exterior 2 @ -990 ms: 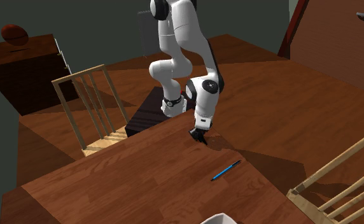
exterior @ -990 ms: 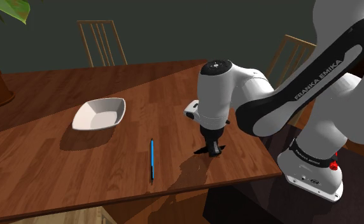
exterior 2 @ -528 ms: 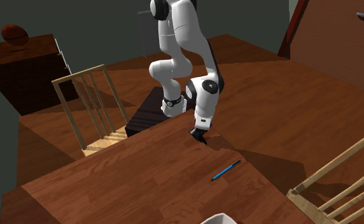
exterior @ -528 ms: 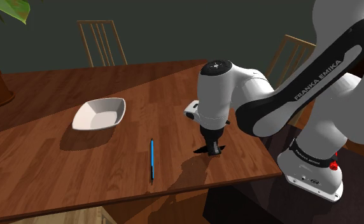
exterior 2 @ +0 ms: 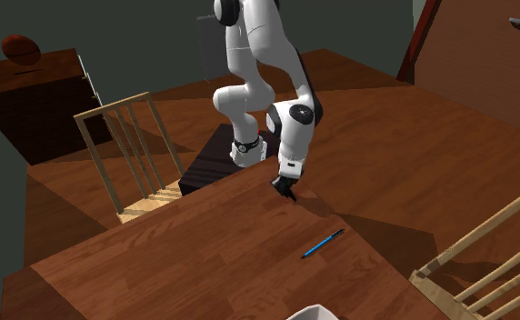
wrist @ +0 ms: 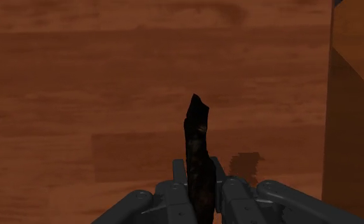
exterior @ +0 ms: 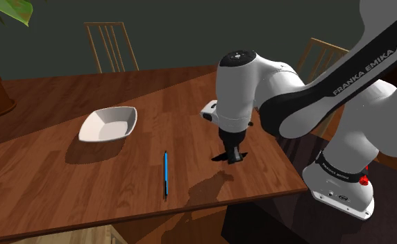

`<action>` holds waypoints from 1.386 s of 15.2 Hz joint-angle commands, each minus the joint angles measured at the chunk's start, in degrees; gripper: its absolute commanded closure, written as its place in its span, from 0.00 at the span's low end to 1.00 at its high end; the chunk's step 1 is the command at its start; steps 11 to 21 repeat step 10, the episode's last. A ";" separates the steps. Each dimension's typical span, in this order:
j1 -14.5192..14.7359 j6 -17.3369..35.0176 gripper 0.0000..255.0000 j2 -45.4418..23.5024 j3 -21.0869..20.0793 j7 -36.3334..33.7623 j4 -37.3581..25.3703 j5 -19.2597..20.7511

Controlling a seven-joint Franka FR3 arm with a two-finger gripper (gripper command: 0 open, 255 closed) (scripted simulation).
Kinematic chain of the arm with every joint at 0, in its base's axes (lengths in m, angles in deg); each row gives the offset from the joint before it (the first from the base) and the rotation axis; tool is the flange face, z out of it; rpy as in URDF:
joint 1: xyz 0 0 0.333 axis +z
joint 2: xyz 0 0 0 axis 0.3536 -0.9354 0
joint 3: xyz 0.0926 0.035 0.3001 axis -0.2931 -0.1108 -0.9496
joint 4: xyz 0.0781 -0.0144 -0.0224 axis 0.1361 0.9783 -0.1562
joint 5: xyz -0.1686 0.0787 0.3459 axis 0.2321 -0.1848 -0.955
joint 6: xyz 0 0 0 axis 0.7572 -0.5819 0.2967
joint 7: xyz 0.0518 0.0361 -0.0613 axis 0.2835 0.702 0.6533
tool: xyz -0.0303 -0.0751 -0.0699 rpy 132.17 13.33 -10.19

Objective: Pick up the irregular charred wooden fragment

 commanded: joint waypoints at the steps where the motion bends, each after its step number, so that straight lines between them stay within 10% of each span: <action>1: 0.19 -2.12 1.00 1.44 0.22 0.32 -0.68 -0.35; 21: 0.64 -9.05 1.00 5.98 1.08 1.25 -3.14 -1.07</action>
